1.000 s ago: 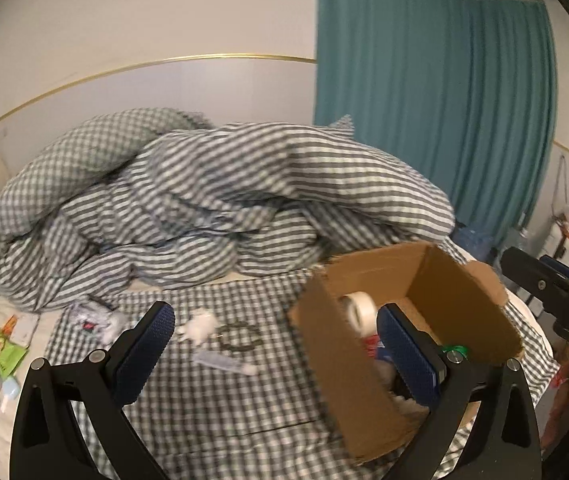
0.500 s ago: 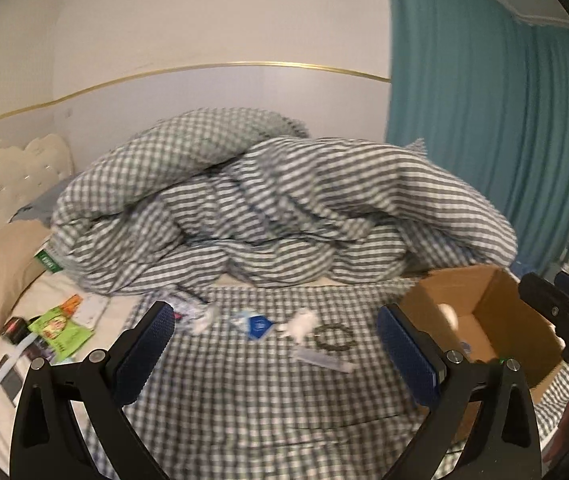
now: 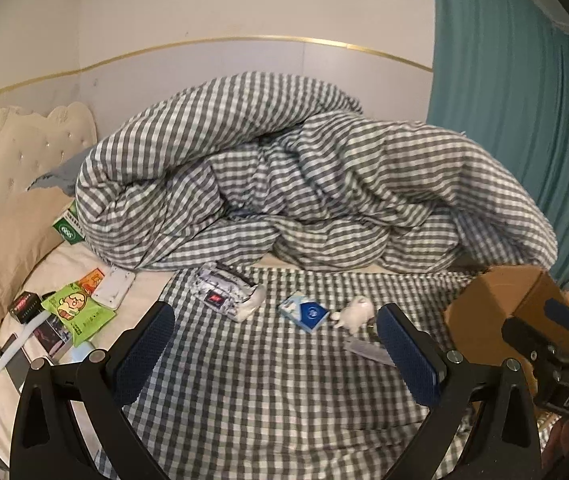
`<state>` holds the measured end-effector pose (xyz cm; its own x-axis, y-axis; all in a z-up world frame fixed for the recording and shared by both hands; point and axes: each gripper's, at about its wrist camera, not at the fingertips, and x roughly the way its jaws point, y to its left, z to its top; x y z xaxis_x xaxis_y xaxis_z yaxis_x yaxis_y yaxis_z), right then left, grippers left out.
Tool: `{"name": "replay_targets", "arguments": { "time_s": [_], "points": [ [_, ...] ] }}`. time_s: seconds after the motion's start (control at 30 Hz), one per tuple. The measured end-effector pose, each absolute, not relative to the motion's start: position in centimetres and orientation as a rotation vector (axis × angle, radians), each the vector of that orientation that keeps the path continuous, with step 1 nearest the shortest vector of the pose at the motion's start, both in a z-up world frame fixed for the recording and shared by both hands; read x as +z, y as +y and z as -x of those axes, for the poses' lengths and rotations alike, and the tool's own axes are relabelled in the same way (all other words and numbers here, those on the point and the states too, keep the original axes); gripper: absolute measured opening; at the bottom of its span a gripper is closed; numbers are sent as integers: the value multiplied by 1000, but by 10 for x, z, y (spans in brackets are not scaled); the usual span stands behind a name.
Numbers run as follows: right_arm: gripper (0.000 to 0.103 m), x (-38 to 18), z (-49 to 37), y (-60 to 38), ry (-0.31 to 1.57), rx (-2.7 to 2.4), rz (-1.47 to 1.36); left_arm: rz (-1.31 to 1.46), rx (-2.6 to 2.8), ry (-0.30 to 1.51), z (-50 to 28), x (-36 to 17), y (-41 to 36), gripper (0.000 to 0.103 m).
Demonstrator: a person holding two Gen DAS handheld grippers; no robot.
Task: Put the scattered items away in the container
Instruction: 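Move both grippers back, left toward the floral tissue pack, right toward the tube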
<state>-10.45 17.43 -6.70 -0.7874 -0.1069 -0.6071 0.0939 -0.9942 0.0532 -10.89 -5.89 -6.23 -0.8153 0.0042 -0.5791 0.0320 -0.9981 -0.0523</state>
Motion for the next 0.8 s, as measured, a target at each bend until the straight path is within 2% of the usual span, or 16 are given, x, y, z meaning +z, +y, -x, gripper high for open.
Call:
{"name": "replay_targets", "arguments": {
  "time_s": [0.37, 0.8],
  "points": [
    [103, -132, 156, 148, 15, -2770, -1133, -1040, -2866, 164, 165, -115, -92, 103],
    [103, -181, 209, 145, 29, -2733, -1209, -1153, -2725, 260, 245, -192, -108, 103]
  ]
}}
